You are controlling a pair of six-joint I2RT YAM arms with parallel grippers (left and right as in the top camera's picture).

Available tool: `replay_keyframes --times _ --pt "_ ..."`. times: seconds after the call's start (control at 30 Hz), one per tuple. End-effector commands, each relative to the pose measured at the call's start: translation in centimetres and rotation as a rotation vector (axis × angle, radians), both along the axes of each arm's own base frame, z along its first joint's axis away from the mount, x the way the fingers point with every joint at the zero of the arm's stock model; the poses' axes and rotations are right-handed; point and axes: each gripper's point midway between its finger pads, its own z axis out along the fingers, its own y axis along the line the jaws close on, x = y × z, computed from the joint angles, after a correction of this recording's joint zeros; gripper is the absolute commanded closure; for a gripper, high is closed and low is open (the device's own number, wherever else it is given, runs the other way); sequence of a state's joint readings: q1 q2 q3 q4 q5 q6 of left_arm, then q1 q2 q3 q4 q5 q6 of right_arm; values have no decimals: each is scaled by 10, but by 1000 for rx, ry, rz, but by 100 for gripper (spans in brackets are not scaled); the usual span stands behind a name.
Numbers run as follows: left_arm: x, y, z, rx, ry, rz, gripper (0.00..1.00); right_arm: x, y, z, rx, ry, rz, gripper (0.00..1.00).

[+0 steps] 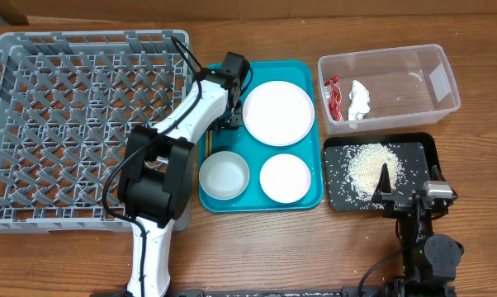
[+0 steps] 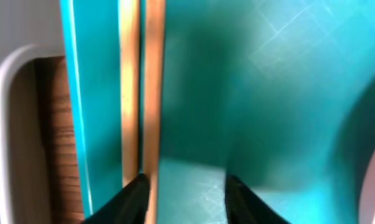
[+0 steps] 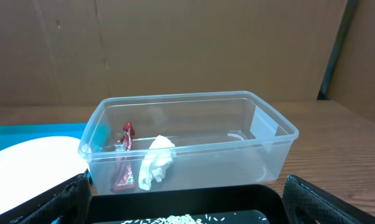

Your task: Sort waste into correct bins and load items into the dishwasher

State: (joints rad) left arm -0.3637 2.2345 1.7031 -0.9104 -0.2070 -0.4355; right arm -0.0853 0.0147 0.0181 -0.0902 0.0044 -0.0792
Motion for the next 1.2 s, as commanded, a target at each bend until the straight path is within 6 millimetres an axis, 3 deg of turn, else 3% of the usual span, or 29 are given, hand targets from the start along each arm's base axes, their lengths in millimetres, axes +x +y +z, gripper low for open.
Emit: replay_keyframes --times 0.0,0.03,0.1,0.13,0.4,1.03,1.17 --pt "-9 4 -29 3 77 0 63 0 0 -2 -4 -4 -2 0" --pt "-11 5 -29 8 85 0 62 0 0 -2 -4 -4 -2 0" --pt "-11 6 -29 13 88 1 48 0 0 -2 -4 -4 -2 0" --pt "-12 8 -29 18 91 2 46 0 0 -2 -4 -4 -2 0" --pt "-13 5 -30 6 95 0 44 0 0 -2 -4 -4 -2 0" --pt "-14 -23 -36 -145 113 -41 49 0 0 -2 -4 -4 -2 0" --pt "-20 -18 -43 -129 124 -38 56 0 0 -2 -4 -4 -2 0"
